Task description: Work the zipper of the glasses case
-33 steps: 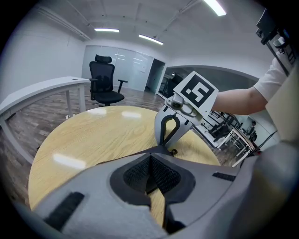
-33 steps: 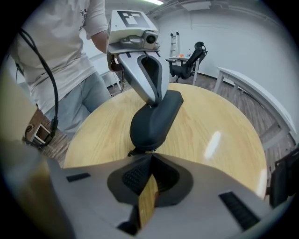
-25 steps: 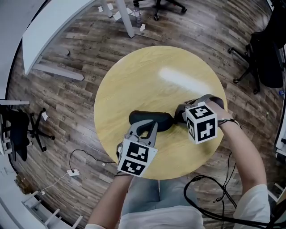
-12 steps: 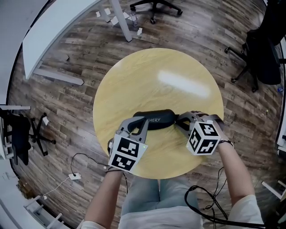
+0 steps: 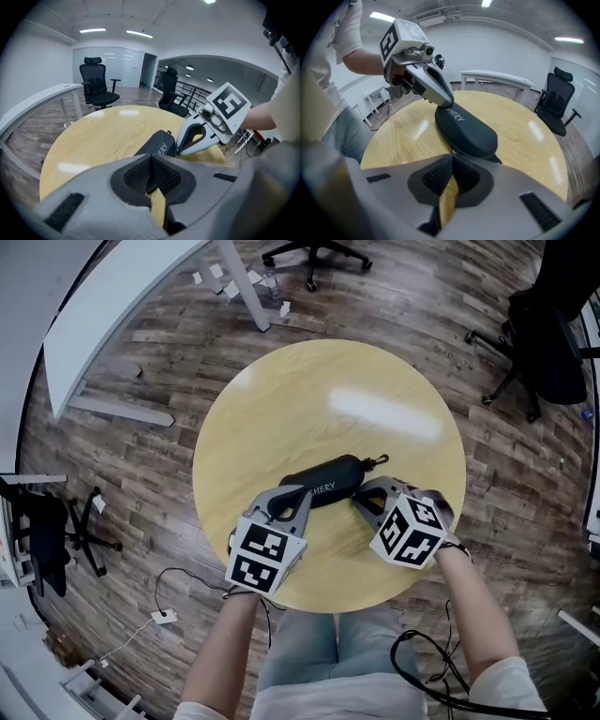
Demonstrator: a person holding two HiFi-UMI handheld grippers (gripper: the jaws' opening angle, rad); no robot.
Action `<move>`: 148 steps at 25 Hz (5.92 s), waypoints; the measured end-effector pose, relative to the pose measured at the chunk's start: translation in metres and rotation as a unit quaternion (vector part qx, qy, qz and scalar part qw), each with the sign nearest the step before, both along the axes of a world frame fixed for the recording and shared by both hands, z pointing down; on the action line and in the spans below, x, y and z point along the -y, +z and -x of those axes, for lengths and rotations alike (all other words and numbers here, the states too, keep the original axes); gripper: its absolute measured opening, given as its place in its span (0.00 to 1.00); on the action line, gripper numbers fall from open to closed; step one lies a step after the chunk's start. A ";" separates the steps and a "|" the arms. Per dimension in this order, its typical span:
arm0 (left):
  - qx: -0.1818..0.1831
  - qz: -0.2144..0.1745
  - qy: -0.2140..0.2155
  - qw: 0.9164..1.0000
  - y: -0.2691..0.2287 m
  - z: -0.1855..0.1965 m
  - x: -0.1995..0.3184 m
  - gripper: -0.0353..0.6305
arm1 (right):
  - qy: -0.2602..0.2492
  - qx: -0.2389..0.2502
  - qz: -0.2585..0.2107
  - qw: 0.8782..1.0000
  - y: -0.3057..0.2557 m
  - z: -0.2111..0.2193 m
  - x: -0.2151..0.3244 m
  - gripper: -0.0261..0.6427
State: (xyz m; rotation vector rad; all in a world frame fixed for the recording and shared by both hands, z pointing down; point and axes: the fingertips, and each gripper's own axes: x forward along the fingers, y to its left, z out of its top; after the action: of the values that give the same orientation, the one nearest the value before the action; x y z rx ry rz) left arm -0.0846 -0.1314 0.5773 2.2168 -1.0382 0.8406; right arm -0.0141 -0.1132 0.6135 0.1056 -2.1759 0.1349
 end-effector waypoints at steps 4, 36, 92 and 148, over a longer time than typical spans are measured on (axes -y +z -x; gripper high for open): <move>-0.002 -0.004 0.005 1.000 -0.005 0.002 0.001 0.06 | 0.045 0.017 -0.006 0.999 0.003 0.004 -0.006 0.04; -0.004 0.015 0.036 0.999 -0.018 -0.022 -0.021 0.06 | -0.066 0.066 -0.040 0.995 -0.004 0.022 -0.003 0.04; 0.004 0.024 0.053 0.998 0.003 -0.044 0.054 0.06 | 0.154 0.012 0.003 0.988 0.005 -0.026 0.004 0.04; -0.128 -0.272 -0.127 0.945 -0.290 -0.040 -0.416 0.06 | 0.346 0.384 -0.028 0.855 -0.318 -0.025 -0.402 0.04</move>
State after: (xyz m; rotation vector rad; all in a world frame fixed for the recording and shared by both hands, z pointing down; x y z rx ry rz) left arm -0.0444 0.2843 0.2872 2.4614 -1.5162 0.1463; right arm 0.0110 0.2885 0.2954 1.0299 -2.8289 0.6099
